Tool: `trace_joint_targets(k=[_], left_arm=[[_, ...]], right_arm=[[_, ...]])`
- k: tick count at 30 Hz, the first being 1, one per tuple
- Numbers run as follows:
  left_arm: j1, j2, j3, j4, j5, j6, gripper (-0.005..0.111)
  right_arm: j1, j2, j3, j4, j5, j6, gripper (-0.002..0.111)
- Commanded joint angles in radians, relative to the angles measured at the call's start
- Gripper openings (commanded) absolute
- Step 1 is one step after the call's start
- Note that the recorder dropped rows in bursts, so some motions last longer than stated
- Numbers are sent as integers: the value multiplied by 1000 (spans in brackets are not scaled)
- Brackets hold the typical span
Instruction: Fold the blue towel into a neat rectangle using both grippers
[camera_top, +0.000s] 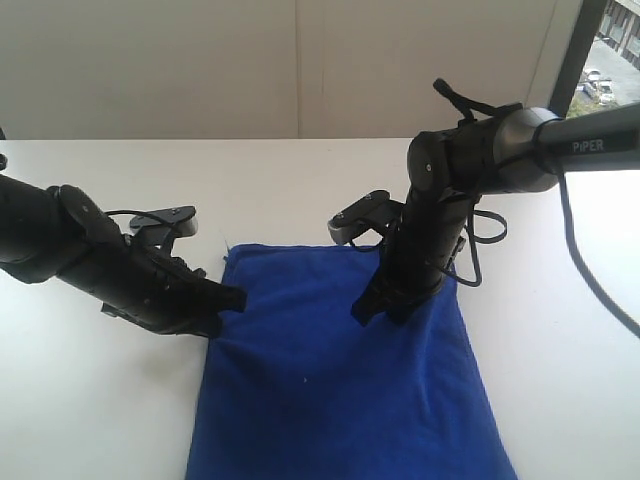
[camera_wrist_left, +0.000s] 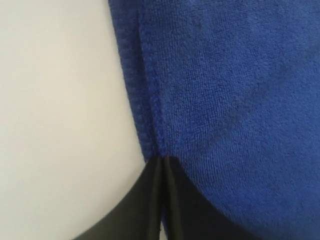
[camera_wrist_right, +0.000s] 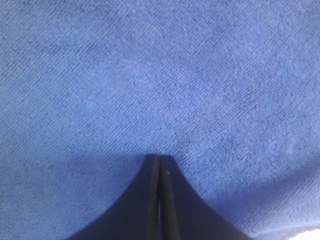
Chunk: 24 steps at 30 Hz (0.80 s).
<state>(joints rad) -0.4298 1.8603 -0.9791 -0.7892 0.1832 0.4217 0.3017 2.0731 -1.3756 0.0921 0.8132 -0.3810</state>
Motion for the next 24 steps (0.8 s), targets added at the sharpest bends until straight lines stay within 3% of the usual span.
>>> trace_joint_targets(k=[1, 4, 14, 19, 22, 24], left_arm=[[3, 0, 12, 20, 1, 0, 21], [3, 0, 12, 28, -13, 0, 28], [3, -146, 12, 61, -59, 0, 28], [-1, -206, 12, 66, 105, 35, 27], [-14, -196, 33, 66, 171, 61, 18], [-35, -183, 55, 52, 166, 104, 6]], right_arm=[[-6, 13, 0, 9, 15, -8, 0], [-6, 13, 0, 9, 18, -8, 0], [-6, 13, 0, 9, 13, -8, 0], [-6, 13, 0, 9, -5, -24, 0], [-6, 13, 0, 5, -18, -31, 0], [-6, 13, 0, 5, -29, -43, 0]])
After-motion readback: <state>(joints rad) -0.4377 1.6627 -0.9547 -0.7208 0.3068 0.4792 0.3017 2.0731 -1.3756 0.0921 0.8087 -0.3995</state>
